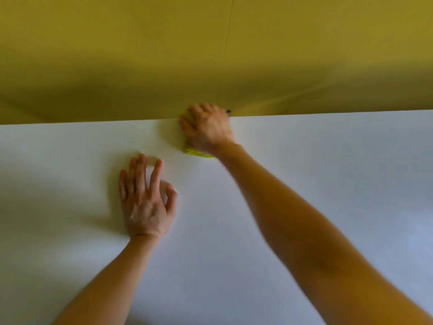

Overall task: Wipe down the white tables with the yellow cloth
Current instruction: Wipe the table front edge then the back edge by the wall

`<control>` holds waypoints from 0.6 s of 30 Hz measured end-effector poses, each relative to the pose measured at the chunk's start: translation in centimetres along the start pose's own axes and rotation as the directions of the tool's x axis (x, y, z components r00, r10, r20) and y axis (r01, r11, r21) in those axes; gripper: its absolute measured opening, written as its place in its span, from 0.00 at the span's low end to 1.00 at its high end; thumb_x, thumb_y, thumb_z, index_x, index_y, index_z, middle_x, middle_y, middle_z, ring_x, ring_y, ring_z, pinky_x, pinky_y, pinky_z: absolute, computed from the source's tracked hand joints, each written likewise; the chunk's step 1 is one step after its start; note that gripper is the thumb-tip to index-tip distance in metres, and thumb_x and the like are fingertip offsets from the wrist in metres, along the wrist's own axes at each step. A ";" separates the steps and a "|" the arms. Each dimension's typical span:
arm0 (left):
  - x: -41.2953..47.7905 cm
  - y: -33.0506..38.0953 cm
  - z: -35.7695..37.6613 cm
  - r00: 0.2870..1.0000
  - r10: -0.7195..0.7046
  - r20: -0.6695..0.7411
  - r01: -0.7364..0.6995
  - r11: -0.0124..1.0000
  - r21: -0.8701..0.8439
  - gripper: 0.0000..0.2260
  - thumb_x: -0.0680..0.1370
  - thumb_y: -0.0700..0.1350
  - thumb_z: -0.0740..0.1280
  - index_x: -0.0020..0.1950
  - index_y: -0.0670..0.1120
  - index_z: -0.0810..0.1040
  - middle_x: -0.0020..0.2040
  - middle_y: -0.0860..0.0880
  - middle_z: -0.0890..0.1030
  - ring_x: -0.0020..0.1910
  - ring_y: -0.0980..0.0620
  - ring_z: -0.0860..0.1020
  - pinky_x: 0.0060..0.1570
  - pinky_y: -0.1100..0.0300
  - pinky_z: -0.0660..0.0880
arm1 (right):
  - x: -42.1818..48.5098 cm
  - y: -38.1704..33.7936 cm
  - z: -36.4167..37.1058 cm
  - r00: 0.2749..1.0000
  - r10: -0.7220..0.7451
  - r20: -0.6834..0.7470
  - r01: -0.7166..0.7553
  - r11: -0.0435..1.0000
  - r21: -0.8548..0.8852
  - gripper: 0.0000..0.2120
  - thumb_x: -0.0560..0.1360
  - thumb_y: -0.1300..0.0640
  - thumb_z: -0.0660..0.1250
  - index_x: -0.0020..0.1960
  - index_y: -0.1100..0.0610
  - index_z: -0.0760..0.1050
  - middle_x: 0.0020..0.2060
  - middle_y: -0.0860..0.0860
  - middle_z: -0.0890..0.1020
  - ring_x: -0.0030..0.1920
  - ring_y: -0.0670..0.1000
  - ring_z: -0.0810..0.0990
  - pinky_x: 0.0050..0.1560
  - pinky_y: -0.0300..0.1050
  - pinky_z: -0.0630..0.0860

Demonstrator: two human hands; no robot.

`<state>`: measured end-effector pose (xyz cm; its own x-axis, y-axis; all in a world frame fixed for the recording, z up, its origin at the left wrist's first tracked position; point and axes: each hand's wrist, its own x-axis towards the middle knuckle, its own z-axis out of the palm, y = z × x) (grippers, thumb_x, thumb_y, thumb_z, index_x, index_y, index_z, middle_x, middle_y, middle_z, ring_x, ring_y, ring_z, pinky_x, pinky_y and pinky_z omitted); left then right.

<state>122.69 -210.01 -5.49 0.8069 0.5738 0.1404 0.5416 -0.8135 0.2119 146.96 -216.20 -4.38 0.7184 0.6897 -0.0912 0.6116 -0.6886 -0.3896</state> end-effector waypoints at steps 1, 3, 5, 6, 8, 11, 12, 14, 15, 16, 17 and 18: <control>0.0 0.0 0.0 1.000 0.003 0.003 -0.003 1.000 -0.006 0.27 0.83 0.52 0.62 0.82 0.47 0.71 0.87 0.40 0.61 0.87 0.38 0.58 0.83 0.34 0.55 | -1.1 3.9 -1.4 0.998 0.051 -0.032 -0.051 0.999 -0.005 0.20 0.83 0.36 0.61 0.59 0.51 0.80 0.55 0.55 0.83 0.60 0.62 0.78 0.60 0.55 0.71; 0.1 0.0 0.0 1.000 0.008 0.011 -0.008 1.000 -0.011 0.27 0.83 0.52 0.62 0.82 0.47 0.72 0.87 0.40 0.60 0.87 0.39 0.57 0.83 0.34 0.56 | -3.6 11.8 -4.8 0.982 0.169 -0.080 -0.173 0.984 -0.039 0.22 0.82 0.35 0.60 0.62 0.50 0.80 0.57 0.55 0.83 0.62 0.62 0.77 0.63 0.56 0.71; 0.0 -0.1 0.0 1.000 0.005 0.007 -0.005 1.000 -0.020 0.27 0.83 0.52 0.62 0.82 0.47 0.72 0.87 0.41 0.59 0.87 0.39 0.56 0.83 0.34 0.56 | -5.8 17.8 -7.8 0.943 0.317 -0.106 -0.323 0.945 -0.050 0.25 0.82 0.33 0.58 0.63 0.50 0.80 0.60 0.55 0.82 0.64 0.62 0.76 0.69 0.57 0.69; 0.0 -0.1 0.1 1.000 0.011 -0.001 -0.012 1.000 -0.023 0.26 0.84 0.51 0.62 0.82 0.47 0.72 0.87 0.41 0.60 0.87 0.39 0.56 0.83 0.34 0.56 | -6.2 19.4 -8.5 0.917 0.379 -0.120 -0.387 0.921 -0.042 0.26 0.82 0.33 0.57 0.64 0.50 0.80 0.61 0.55 0.81 0.66 0.63 0.75 0.71 0.57 0.68; 0.1 -0.2 0.2 0.999 0.035 -0.015 -0.035 0.999 -0.021 0.24 0.85 0.51 0.62 0.82 0.48 0.73 0.87 0.40 0.60 0.87 0.38 0.57 0.82 0.33 0.57 | -5.7 18.6 -8.2 0.879 0.452 -0.150 -0.463 0.885 -0.054 0.28 0.82 0.35 0.54 0.64 0.54 0.80 0.62 0.58 0.81 0.66 0.64 0.73 0.73 0.59 0.66; -0.1 -0.6 0.2 0.998 0.065 -0.014 -0.065 0.998 -0.002 0.22 0.87 0.52 0.62 0.82 0.51 0.74 0.87 0.40 0.60 0.87 0.37 0.58 0.82 0.33 0.57 | -3.4 9.5 -4.9 0.940 0.337 -0.053 -0.341 0.933 -0.116 0.25 0.84 0.39 0.54 0.61 0.56 0.79 0.60 0.60 0.81 0.64 0.64 0.75 0.67 0.59 0.67; -0.2 -0.6 0.1 0.997 0.079 -0.016 -0.079 0.997 0.020 0.22 0.88 0.52 0.62 0.82 0.51 0.74 0.86 0.39 0.62 0.86 0.37 0.60 0.82 0.33 0.58 | -2.6 5.9 -3.4 0.966 0.258 -0.019 -0.258 0.957 -0.136 0.23 0.84 0.39 0.55 0.60 0.56 0.78 0.59 0.59 0.81 0.63 0.64 0.76 0.64 0.59 0.67; -0.4 -0.3 -0.3 0.995 0.100 -0.012 -0.099 0.993 0.068 0.21 0.88 0.51 0.60 0.81 0.50 0.74 0.85 0.39 0.65 0.84 0.37 0.65 0.81 0.33 0.60 | -1.3 -0.3 -1.0 0.988 0.151 0.015 -0.148 0.979 -0.138 0.21 0.85 0.40 0.56 0.59 0.55 0.78 0.57 0.57 0.81 0.60 0.63 0.76 0.61 0.58 0.67; -0.4 0.0 -0.6 0.994 0.110 -0.010 -0.108 0.990 0.089 0.21 0.89 0.51 0.59 0.81 0.49 0.74 0.84 0.39 0.67 0.83 0.37 0.66 0.81 0.33 0.60 | -1.0 -2.2 -0.4 0.993 0.114 0.020 -0.111 0.986 -0.124 0.20 0.85 0.40 0.56 0.59 0.54 0.78 0.57 0.57 0.81 0.59 0.62 0.77 0.60 0.58 0.67; -0.4 0.7 -0.8 0.993 0.117 -0.009 -0.115 0.987 0.110 0.21 0.89 0.51 0.58 0.80 0.48 0.75 0.82 0.39 0.69 0.82 0.36 0.67 0.80 0.33 0.60 | -0.8 -2.8 0.0 0.996 0.086 0.018 -0.084 0.992 -0.099 0.20 0.86 0.40 0.56 0.59 0.54 0.78 0.57 0.56 0.81 0.59 0.61 0.77 0.60 0.57 0.67; -0.3 1.6 -0.9 0.992 0.126 -0.007 -0.124 0.983 0.132 0.20 0.89 0.51 0.58 0.80 0.48 0.75 0.81 0.39 0.70 0.82 0.36 0.68 0.81 0.33 0.60 | -0.6 -2.4 -0.1 0.998 0.057 0.017 -0.056 0.996 -0.063 0.20 0.86 0.39 0.57 0.59 0.54 0.78 0.57 0.55 0.82 0.60 0.61 0.77 0.61 0.56 0.67; -0.2 2.8 -0.8 0.990 0.144 -0.003 -0.141 0.979 0.146 0.20 0.89 0.51 0.58 0.79 0.47 0.76 0.81 0.38 0.71 0.81 0.36 0.68 0.81 0.33 0.60 | -0.5 -0.9 -0.6 1.000 0.014 0.015 -0.013 0.999 -0.029 0.21 0.85 0.38 0.58 0.60 0.53 0.78 0.58 0.54 0.82 0.61 0.60 0.77 0.61 0.56 0.68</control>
<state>123.85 -212.37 -4.12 0.8755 0.4514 0.1727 0.4506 -0.8915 0.0464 146.22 -216.04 -3.43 0.7218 0.6833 -0.1101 0.6112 -0.7040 -0.3616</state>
